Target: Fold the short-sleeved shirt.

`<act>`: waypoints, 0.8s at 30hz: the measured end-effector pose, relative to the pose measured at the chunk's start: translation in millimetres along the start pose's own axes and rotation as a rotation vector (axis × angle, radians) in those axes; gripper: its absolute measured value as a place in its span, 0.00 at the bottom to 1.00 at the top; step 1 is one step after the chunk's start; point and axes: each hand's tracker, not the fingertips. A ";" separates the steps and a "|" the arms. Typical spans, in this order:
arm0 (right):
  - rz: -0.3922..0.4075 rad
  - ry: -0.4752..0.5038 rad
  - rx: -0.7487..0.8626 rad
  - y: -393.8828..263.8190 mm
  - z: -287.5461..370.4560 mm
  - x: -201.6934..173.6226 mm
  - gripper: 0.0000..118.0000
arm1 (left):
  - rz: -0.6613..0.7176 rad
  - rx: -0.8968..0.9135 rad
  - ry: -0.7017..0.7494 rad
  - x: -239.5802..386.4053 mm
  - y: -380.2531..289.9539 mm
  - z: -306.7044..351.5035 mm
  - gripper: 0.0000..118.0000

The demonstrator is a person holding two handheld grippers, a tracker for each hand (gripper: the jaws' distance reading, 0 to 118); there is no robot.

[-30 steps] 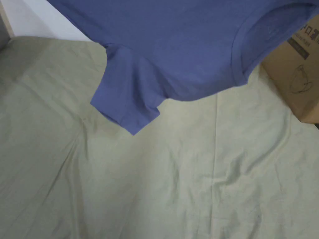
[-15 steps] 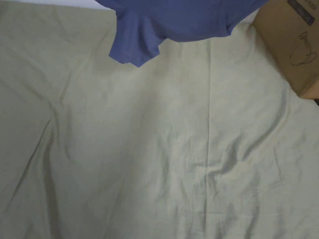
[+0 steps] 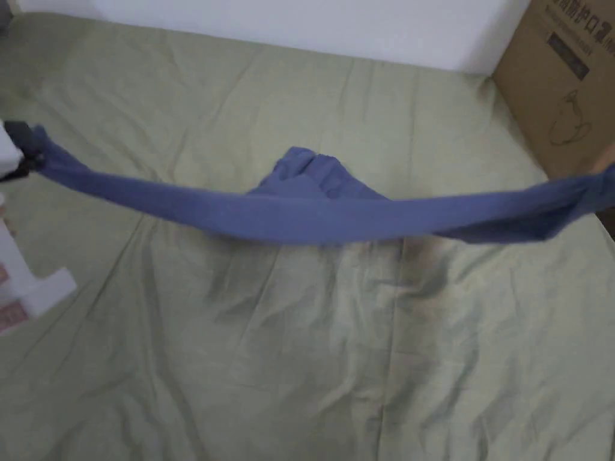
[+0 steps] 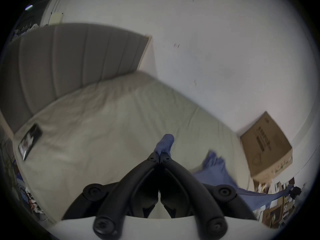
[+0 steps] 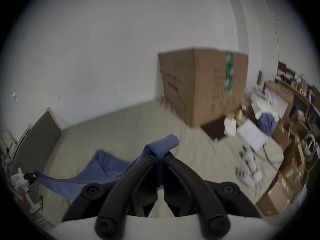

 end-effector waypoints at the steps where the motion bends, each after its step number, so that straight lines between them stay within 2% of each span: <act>1: -0.005 -0.008 -0.028 -23.2 2.3 11.1 0.03 | -0.021 -0.015 0.007 -11.4 -18.9 4.9 0.00; 6: -0.028 -0.050 -0.207 -140.4 32.3 48.6 0.03 | -0.090 -0.175 0.111 -59.9 -95.3 26.9 0.00; 9: -0.122 -0.058 -0.290 -187.3 39.3 66.4 0.03 | -0.078 -0.217 0.123 -79.6 -123.6 35.6 0.00; 11: -0.151 -0.056 -0.323 -206.2 41.1 78.1 0.03 | -0.046 -0.217 0.120 -85.8 -133.8 44.5 0.00; 12: -0.122 -0.066 -0.330 -213.2 43.6 80.7 0.04 | -0.038 -0.223 0.120 -89.2 -138.2 48.7 0.05; 13: -0.114 -0.070 -0.337 -217.5 46.6 82.8 0.04 | -0.036 -0.227 0.124 -92.0 -140.4 51.6 0.17; 14: -0.110 -0.067 -0.338 -219.8 49.4 85.3 0.11 | -0.037 -0.230 0.156 -94.9 -139.0 56.9 0.38; 15: -0.110 -0.065 -0.345 -219.9 50.9 89.9 0.30 | -0.036 -0.214 0.194 -99.2 -138.0 62.9 0.68; 16: -0.105 -0.066 -0.346 -217.2 54.5 91.8 0.52 | -0.039 -0.207 0.217 -104.0 -134.7 68.2 0.81; 17: -0.093 -0.072 -0.348 -213.7 58.7 92.9 0.70 | -0.040 -0.199 0.231 -108.9 -127.8 73.9 0.84; 18: -0.042 -0.099 -0.350 -208.4 61.4 94.7 0.77 | -0.043 -0.159 0.249 -111.3 -118.9 82.1 0.84; 19: -0.018 -0.121 -0.353 -203.0 64.3 96.2 0.77 | -0.053 -0.109 0.257 -110.2 -110.4 91.2 0.84; 20: -0.002 -0.139 -0.341 -192.9 70.1 96.9 0.92 | -0.064 -0.060 0.257 -106.5 -99.1 102.3 0.84; 21: 0.007 -0.142 -0.309 -181.5 78.3 95.7 0.97 | -0.081 -0.010 0.233 -98.7 -88.2 111.9 0.84; 24: 0.042 -0.111 -0.128 -144.8 104.5 77.9 0.97 | -0.173 0.137 0.131 -65.3 -56.7 139.8 0.84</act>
